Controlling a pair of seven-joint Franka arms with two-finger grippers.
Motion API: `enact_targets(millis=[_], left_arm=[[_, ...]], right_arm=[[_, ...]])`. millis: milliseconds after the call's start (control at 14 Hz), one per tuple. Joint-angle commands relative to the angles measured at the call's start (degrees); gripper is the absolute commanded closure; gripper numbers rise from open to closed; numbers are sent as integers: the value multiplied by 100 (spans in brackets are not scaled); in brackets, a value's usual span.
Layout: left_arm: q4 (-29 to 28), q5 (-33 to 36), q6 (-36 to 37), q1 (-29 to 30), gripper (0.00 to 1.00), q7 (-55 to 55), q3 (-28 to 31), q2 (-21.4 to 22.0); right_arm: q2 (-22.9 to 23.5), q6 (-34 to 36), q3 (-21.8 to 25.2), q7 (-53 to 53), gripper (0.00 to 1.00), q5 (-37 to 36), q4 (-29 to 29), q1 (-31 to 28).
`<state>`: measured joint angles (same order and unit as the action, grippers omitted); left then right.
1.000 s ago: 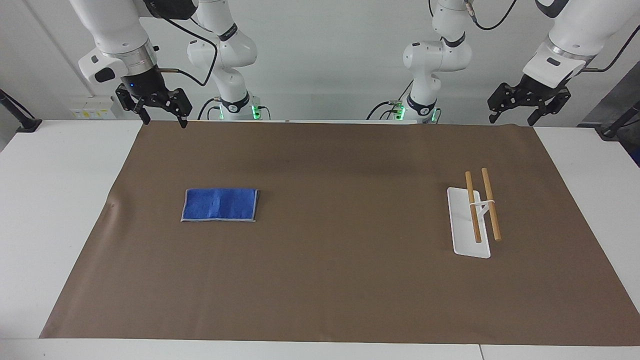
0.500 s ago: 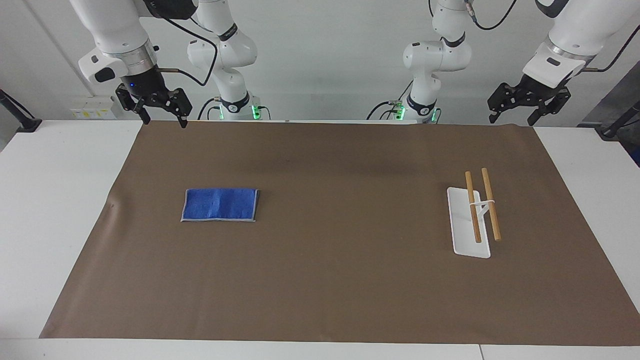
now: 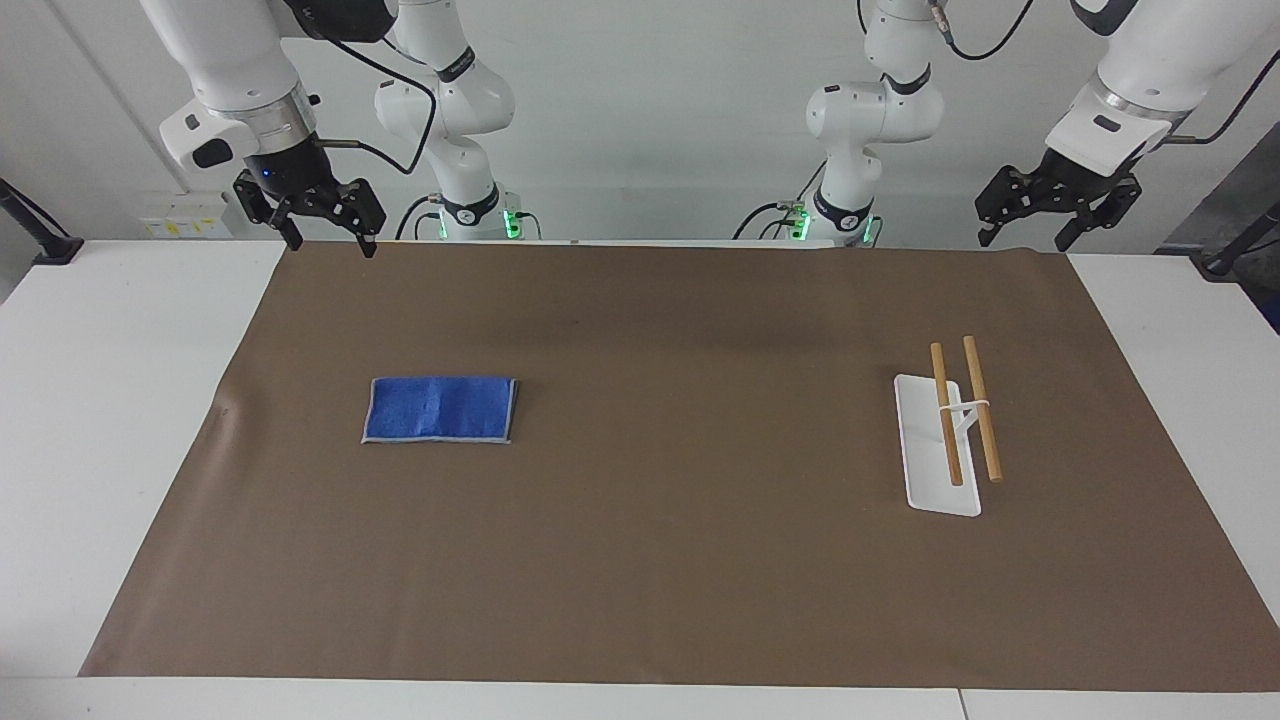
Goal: Right arm passes towel to left arm to hang
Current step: 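Reach the right gripper down onto the blue towel and close it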
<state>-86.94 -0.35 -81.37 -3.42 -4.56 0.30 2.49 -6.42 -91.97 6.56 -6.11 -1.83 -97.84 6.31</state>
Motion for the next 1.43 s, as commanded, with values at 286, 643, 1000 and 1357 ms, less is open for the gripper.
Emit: enact_targets(millis=[286,643,1000,1357], left_arm=[[-113,-62,51,43,0,-45,5,137],[-113,-62,51,43,0,-45,5,137],[-113,-62,51,43,0,-45,5,137],[-113,-62,51,43,0,-45,5,137]], right_arm=[[-44,-2268,4,223,0,-19,-2043,230],[631,-3870,4,374,0,-19,-2810,230],[913,-4354,-5,365,0,7,-2987,230],[1028,-5180,-14,400,0,192,-3539,370]])
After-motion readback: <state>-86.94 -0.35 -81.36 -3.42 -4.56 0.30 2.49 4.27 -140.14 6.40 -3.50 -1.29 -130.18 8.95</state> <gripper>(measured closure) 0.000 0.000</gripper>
